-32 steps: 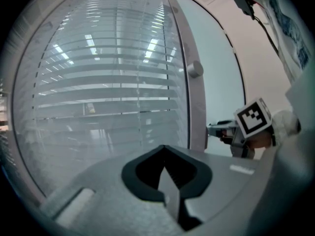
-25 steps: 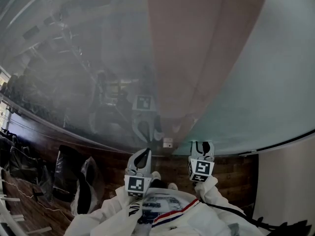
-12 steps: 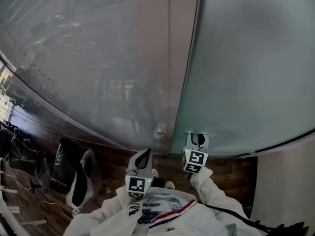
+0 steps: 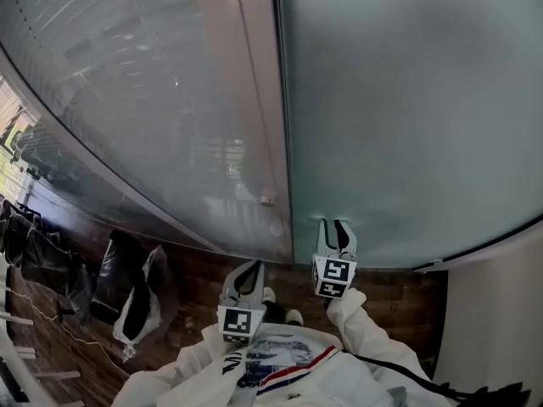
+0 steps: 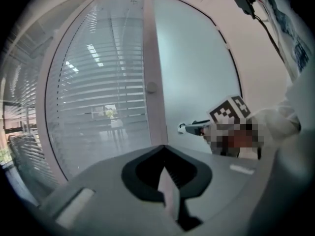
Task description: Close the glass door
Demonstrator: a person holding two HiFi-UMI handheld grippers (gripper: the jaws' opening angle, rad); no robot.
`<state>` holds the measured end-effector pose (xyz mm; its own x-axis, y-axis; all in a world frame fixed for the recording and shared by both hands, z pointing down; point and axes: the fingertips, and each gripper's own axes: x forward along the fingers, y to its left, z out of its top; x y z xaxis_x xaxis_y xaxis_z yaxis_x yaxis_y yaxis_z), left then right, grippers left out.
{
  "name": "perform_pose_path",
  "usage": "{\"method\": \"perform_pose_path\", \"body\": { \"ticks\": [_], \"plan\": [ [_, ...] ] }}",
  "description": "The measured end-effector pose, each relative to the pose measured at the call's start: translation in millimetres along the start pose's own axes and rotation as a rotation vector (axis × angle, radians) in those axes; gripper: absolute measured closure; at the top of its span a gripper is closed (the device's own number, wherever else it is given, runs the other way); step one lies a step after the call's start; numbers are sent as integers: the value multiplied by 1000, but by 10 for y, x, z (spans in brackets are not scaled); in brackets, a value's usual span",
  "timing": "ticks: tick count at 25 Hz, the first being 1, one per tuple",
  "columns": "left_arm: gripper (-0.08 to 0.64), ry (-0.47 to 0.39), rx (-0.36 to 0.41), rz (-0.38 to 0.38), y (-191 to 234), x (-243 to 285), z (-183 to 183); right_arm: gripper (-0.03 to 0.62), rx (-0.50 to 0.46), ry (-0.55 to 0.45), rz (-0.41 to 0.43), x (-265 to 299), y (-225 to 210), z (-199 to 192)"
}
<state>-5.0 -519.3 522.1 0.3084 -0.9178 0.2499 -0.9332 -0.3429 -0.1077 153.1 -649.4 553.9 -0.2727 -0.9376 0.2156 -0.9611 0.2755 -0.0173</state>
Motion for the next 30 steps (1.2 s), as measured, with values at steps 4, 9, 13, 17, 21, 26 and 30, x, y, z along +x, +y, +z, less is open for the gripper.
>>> {"method": "perform_pose_path", "body": {
  "ticks": [4, 9, 13, 17, 21, 26, 30],
  "plan": [
    [557, 8, 0, -2, -144, -114, 83, 519, -8, -9, 5, -149, 2, -42],
    [557, 22, -6, 16, -205, -239, 63, 571, -6, -16, 17, -332, 11, -45],
    [557, 8, 12, 38, -139, -312, -48, 586, 14, -30, 39, -533, 74, -2],
    [557, -7, 22, 43, -84, -317, -37, 586, 50, -54, 71, -811, 102, 150],
    [557, -7, 12, 46, 5, -347, -54, 586, 59, -71, 99, -1051, 225, 281],
    [557, -17, -16, 27, 54, -666, -146, 586, 38, -66, 94, -1384, 503, 261],
    [557, -19, -41, 7, 40, -936, -290, 586, 18, -57, 78, -1665, 680, 200]
  ]
}}
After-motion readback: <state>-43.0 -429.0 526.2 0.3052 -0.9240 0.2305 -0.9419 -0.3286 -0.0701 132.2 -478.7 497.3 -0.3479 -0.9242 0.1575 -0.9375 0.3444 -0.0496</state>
